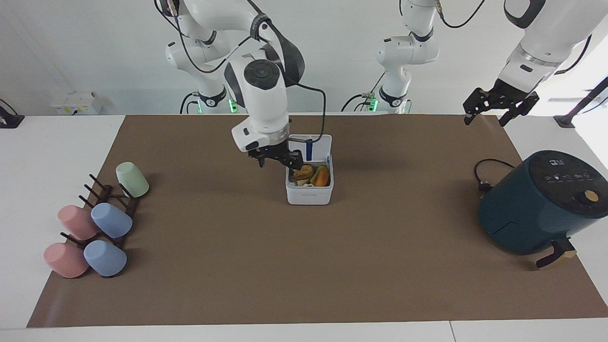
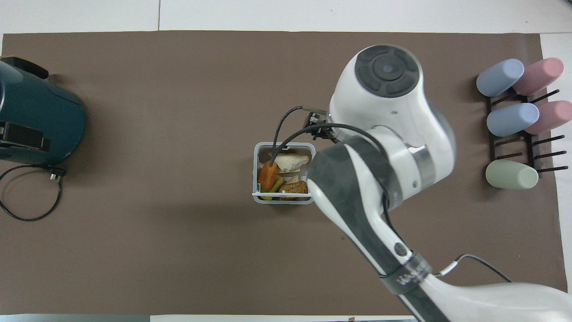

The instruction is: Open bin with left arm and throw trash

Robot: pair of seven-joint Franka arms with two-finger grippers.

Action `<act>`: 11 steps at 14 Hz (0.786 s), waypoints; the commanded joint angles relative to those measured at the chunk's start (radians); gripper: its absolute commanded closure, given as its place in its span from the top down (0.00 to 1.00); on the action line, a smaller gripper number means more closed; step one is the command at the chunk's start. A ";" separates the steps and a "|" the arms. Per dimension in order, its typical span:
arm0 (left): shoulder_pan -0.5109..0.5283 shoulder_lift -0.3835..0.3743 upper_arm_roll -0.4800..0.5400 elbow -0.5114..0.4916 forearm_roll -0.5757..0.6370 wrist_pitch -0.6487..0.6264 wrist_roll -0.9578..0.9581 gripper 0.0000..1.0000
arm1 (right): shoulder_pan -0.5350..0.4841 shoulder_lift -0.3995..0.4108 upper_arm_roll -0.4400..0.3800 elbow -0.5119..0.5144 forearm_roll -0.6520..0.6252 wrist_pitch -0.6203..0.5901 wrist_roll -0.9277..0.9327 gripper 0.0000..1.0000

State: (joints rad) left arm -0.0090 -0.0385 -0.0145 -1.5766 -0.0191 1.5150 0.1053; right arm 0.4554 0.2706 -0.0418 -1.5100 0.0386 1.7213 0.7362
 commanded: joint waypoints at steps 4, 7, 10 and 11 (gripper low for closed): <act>-0.003 -0.032 -0.001 -0.036 0.016 0.017 -0.013 1.00 | -0.200 -0.177 0.010 0.057 -0.025 -0.300 -0.322 1.00; -0.003 -0.034 -0.001 -0.040 0.016 0.016 -0.013 1.00 | -0.326 -0.221 0.011 0.008 -0.043 -0.347 -0.484 1.00; -0.003 -0.034 -0.001 -0.039 0.016 0.016 -0.012 1.00 | -0.397 -0.278 0.014 -0.115 -0.082 -0.260 -0.604 1.00; -0.003 -0.034 -0.001 -0.039 0.016 0.016 -0.012 1.00 | -0.420 -0.312 0.017 -0.163 -0.082 -0.220 -0.622 1.00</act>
State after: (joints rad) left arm -0.0090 -0.0411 -0.0146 -1.5781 -0.0191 1.5150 0.1053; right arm 0.0661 0.0423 -0.0466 -1.5366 -0.0202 1.4201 0.1599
